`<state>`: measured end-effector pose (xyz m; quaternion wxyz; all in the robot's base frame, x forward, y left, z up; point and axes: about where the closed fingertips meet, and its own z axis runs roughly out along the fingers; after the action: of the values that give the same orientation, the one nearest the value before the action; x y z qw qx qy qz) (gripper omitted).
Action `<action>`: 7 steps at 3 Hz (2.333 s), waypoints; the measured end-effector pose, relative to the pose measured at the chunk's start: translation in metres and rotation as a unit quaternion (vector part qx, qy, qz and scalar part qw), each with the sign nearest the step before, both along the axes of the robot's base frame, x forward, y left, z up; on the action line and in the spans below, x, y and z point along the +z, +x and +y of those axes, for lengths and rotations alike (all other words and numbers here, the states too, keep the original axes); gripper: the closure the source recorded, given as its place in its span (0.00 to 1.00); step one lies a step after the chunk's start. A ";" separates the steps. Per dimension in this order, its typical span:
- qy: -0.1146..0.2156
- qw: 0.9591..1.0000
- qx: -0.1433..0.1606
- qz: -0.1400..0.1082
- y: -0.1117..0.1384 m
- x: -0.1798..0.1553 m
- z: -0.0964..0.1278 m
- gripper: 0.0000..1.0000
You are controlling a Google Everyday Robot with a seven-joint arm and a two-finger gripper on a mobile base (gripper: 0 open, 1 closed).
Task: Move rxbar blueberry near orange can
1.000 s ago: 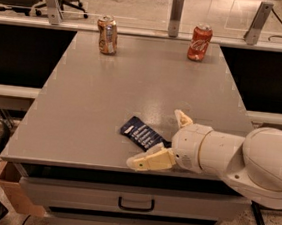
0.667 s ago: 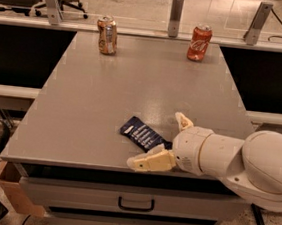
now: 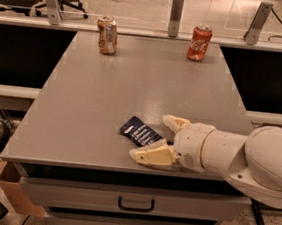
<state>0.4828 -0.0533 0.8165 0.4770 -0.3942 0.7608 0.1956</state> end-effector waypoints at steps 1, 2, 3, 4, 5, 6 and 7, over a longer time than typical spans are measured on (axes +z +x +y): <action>0.000 1.000 0.000 0.000 0.000 0.004 0.000 0.88; 0.000 1.000 0.000 0.000 0.000 0.006 0.000 1.00; 0.000 1.000 0.000 0.000 0.000 0.006 0.000 1.00; 0.003 1.000 0.007 -0.002 0.002 0.010 0.006 1.00; 0.003 0.999 0.031 -0.016 0.026 0.042 0.018 1.00; -0.010 0.998 0.035 -0.050 0.078 0.103 0.027 1.00; -0.028 0.997 0.013 -0.076 0.134 0.147 0.030 1.00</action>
Offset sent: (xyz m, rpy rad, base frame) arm 0.0000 0.0000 0.0031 0.0000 0.0001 -0.0001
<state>0.6165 -0.0231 0.9636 0.5196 -0.4310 0.7224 0.1496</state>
